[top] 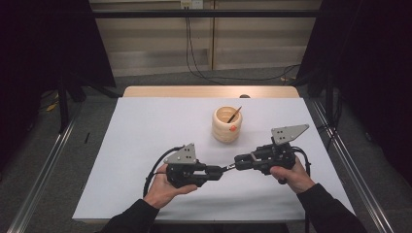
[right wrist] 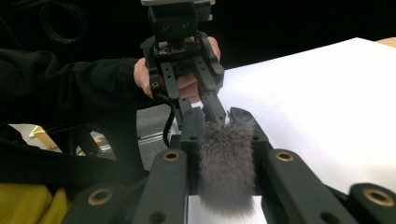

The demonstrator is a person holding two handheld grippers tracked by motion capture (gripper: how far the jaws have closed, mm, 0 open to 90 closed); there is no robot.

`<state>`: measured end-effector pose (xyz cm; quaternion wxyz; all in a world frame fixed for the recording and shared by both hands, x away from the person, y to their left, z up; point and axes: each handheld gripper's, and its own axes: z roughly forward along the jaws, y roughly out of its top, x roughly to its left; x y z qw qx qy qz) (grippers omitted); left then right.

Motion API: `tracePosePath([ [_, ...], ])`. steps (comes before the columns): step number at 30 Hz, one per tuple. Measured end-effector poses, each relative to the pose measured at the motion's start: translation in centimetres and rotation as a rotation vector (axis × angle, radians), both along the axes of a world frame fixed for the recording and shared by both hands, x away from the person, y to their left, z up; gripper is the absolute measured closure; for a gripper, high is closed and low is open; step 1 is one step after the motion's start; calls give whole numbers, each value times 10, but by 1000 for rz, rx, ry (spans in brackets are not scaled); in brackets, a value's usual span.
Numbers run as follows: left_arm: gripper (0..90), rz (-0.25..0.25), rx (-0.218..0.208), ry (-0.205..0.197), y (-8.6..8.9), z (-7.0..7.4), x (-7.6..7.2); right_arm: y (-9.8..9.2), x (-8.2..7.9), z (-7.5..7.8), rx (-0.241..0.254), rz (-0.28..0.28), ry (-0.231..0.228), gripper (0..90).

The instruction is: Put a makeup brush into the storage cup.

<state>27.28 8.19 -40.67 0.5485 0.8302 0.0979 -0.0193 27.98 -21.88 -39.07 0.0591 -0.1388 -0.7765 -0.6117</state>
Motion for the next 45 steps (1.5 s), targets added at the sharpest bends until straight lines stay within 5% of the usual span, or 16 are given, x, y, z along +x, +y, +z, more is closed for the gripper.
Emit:
tracePosePath([
  [4,712,0,-1,4,-2,-2,2,0,0,0,-2,5,7,777],
  [13,321,74,7,-30,-4,-5,2,0,-1,3,-11,2,10,778],
  [20,41,97,9,10,-7,-6,3,0,-1,4,-15,-6,5,777],
  [23,33,121,14,-24,-6,-5,2,-1,0,4,-14,-7,7,777],
  [29,32,134,-4,-29,-2,-2,1,-4,1,5,-17,-24,4,777],
  [35,32,205,-18,-62,-1,-5,-1,-4,2,9,-71,-42,10,777],
  [45,31,250,-56,-84,8,-7,-4,-4,7,11,-133,-66,32,777],
])
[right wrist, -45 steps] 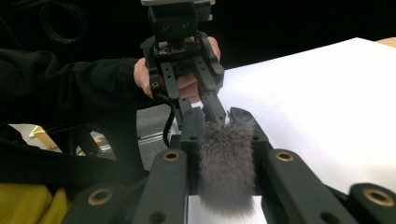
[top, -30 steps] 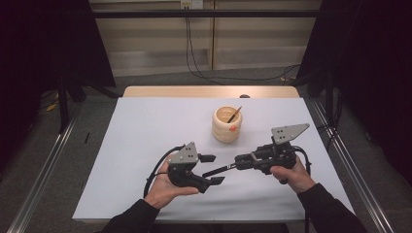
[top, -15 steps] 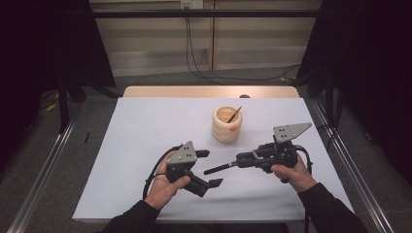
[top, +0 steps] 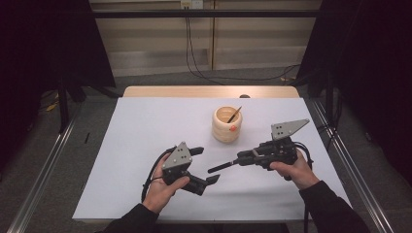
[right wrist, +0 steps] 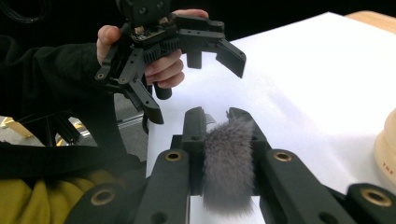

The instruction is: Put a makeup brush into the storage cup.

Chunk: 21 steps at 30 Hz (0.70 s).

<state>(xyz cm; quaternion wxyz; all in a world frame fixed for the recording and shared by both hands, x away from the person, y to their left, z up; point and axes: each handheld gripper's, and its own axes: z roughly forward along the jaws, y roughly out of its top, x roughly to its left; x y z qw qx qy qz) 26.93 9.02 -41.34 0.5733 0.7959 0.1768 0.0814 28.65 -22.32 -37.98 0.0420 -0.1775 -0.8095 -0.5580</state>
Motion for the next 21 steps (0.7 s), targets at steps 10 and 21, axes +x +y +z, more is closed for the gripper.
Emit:
tracePosePath([
  [10,32,-14,17,18,-3,-7,0,10,7,7,-102,9,22,777],
  [21,38,-27,34,15,-4,-10,0,20,12,13,-196,15,35,777],
])
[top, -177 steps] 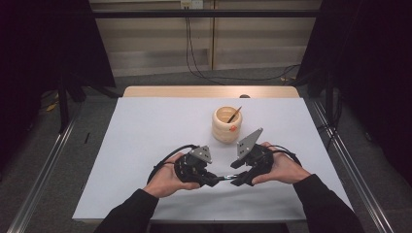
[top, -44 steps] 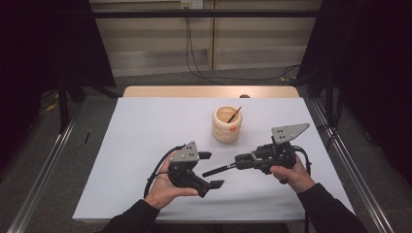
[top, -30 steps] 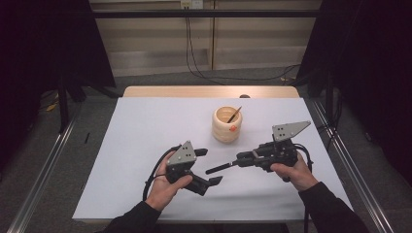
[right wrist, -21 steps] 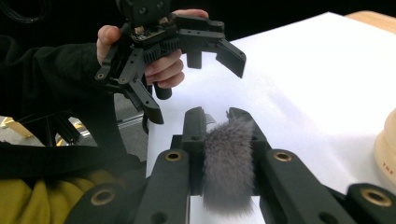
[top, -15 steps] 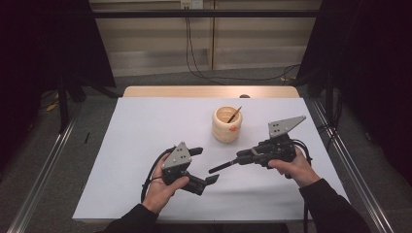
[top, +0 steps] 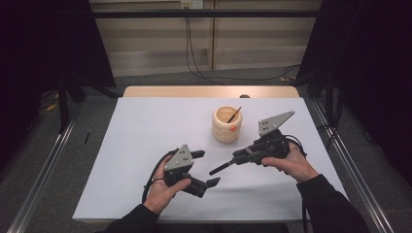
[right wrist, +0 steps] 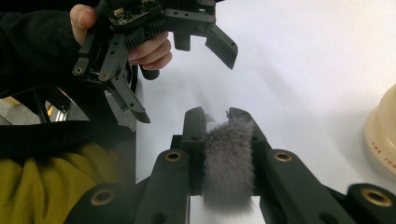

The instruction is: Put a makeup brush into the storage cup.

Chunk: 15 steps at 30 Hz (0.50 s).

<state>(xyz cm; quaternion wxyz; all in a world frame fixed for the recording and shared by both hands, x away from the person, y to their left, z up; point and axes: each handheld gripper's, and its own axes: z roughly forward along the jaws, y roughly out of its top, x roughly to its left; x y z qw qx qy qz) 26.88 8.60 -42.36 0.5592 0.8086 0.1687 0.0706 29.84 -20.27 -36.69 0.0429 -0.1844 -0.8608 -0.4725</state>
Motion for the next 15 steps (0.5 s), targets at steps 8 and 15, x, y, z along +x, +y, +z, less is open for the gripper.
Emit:
tracePosePath([
  [8,47,-8,14,19,-3,-5,2,6,5,-2,-89,-8,49,777],
  [15,63,1,18,39,-8,-9,3,13,6,0,-124,-3,66,777],
])
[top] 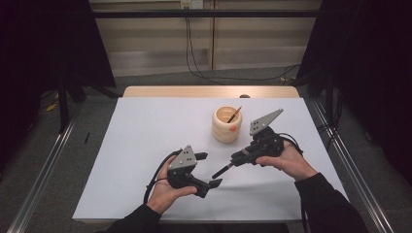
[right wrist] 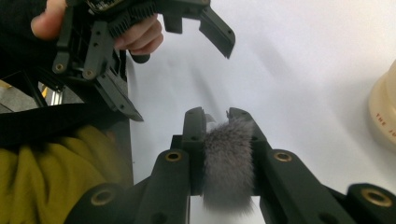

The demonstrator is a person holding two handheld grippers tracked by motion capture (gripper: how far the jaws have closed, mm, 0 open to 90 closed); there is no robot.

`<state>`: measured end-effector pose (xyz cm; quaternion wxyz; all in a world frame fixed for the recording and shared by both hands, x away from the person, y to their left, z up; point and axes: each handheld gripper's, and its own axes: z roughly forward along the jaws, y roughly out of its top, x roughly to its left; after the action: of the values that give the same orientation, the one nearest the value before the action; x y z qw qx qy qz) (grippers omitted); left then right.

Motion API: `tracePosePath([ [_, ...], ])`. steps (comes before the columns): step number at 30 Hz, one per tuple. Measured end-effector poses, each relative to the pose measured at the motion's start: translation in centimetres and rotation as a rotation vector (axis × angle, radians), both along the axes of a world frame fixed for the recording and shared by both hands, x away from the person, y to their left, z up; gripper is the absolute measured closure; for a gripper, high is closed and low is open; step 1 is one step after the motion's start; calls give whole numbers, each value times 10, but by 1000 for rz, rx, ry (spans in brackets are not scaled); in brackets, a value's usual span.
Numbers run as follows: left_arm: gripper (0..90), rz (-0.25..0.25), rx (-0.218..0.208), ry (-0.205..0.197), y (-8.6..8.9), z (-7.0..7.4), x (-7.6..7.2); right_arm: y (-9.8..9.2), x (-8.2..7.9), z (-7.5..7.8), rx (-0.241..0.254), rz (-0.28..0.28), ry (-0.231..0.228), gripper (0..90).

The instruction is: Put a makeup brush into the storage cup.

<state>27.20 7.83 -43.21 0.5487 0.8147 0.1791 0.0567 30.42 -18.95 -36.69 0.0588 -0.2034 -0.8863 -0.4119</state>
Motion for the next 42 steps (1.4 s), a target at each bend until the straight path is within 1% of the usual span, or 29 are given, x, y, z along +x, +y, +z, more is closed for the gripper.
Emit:
tracePosePath([
  [1,75,-3,10,-3,0,0,0,1,-1,0,-1,-3,-1,777],
  [2,76,-5,5,-3,-1,-1,1,1,-1,0,0,0,-8,777],
  [3,76,-3,15,3,-2,-1,1,0,-1,0,6,2,-6,777],
  [4,76,-16,11,8,-2,-1,1,0,-1,1,8,-3,-5,777],
  [5,80,-15,20,3,-3,-2,0,0,-1,1,9,-5,-3,777],
  [6,109,-27,24,-4,-4,-3,0,0,-2,1,12,-2,-1,777],
  [7,127,-20,42,-9,-5,-3,-1,0,-1,1,12,-1,3,777],
  [8,127,-15,41,-3,-7,-4,-2,0,-2,0,2,-4,-2,777],
  [9,135,-6,55,-12,-7,-4,-3,1,-2,-1,6,6,5,777],
  [10,154,-11,50,-16,-8,-4,-3,2,-2,-1,8,7,7,777],
  [12,225,-16,56,-11,-9,-5,-3,4,-3,-2,-3,11,3,777],
  [13,264,-31,47,-10,-10,-6,-2,5,-3,-3,4,16,12,777],
  [14,314,-34,71,-16,-10,-5,-3,6,-2,-4,4,19,4,777],
  [16,383,-57,65,-14,-12,-7,-3,7,-2,-4,-4,18,6,777],
  [17,410,-59,60,-15,-14,-8,-3,7,-2,-5,-5,19,8,777],
  [19,464,-50,70,-8,-16,-9,-2,8,-2,-6,-7,18,12,777],
  [21,557,-46,83,-5,-18,-10,-2,7,-1,-6,-9,6,7,777],
  [24,626,-57,86,-6,-19,-11,0,6,-2,-6,1,15,15,777],
  [26,650,-62,84,-1,-20,-12,-1,6,-2,-6,8,15,18,777],
  [29,681,-69,88,-16,-22,-12,-2,7,-2,-6,23,18,18,777],
  [30,694,-66,105,-26,-22,-12,-2,7,-2,-7,23,23,15,777],
  [31,716,-72,104,-22,-22,-12,-2,8,-2,-6,19,23,13,777],
  [32,754,-84,88,-15,-22,-13,-2,8,-2,-7,22,25,12,777],
  [33,767,-86,106,-24,-22,-12,-2,8,-1,-7,24,25,16,777],
  [34,774,-92,104,-20,-22,-12,-2,8,-1,-7,26,24,18,776],
  [35,780,-106,110,-31,-23,-13,-2,8,-1,-7,27,23,24,776],
  [37,786,-113,107,-17,-24,-14,-2,8,0,-9,37,25,25,774],
  [39,793,-118,122,-15,-25,-14,-2,8,1,-10,45,31,41,772],
  [42,796,-126,92,-5,-25,-14,-3,6,1,-10,56,37,38,762],
])
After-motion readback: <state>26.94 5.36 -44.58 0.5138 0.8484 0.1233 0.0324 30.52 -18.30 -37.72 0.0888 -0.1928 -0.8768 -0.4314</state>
